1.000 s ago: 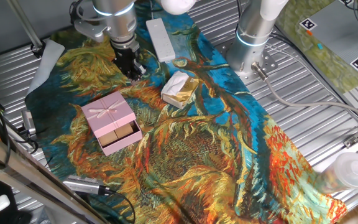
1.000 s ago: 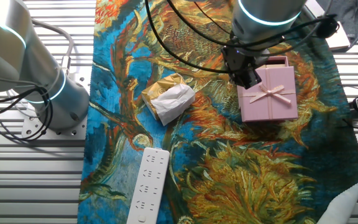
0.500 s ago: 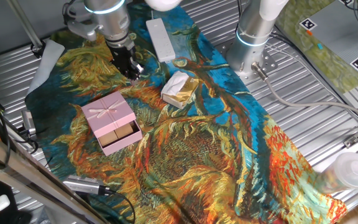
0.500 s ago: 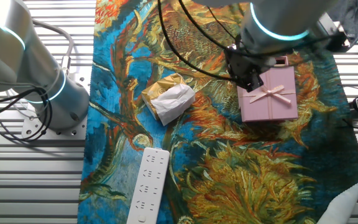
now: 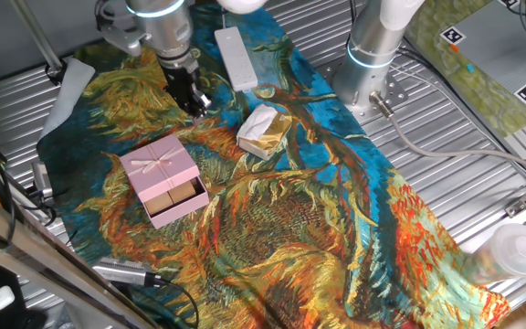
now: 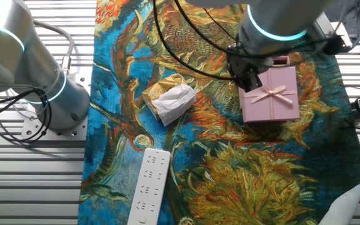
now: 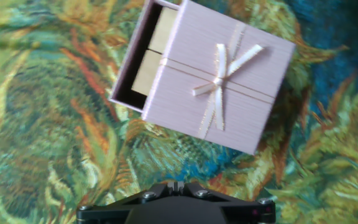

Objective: Slide the outer casing onto the gift box

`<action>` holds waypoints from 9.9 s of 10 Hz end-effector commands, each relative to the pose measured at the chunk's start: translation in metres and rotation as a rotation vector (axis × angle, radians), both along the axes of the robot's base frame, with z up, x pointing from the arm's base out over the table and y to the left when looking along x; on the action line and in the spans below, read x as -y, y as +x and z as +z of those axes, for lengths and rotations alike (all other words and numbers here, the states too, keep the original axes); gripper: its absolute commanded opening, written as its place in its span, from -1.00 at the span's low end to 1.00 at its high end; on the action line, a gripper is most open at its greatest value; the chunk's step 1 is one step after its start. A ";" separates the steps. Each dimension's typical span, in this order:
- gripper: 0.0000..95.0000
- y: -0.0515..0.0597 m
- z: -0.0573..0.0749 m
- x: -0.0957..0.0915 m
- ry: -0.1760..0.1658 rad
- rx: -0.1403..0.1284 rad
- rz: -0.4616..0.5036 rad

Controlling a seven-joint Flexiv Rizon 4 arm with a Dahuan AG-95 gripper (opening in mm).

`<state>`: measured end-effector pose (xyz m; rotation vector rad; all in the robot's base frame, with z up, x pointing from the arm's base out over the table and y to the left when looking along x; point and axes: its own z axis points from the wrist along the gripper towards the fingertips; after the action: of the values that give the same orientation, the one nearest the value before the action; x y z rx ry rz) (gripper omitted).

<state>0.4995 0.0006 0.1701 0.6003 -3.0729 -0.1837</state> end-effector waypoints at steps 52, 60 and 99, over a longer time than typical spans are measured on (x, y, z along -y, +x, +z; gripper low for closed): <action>-1.00 0.137 -0.025 0.112 -0.071 -0.083 0.131; -1.00 0.169 -0.088 0.116 -0.048 -0.077 0.130; -1.00 0.138 -0.107 0.032 0.187 -0.120 -0.125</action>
<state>0.6369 -0.0294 0.0638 0.3810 -2.9975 -0.4946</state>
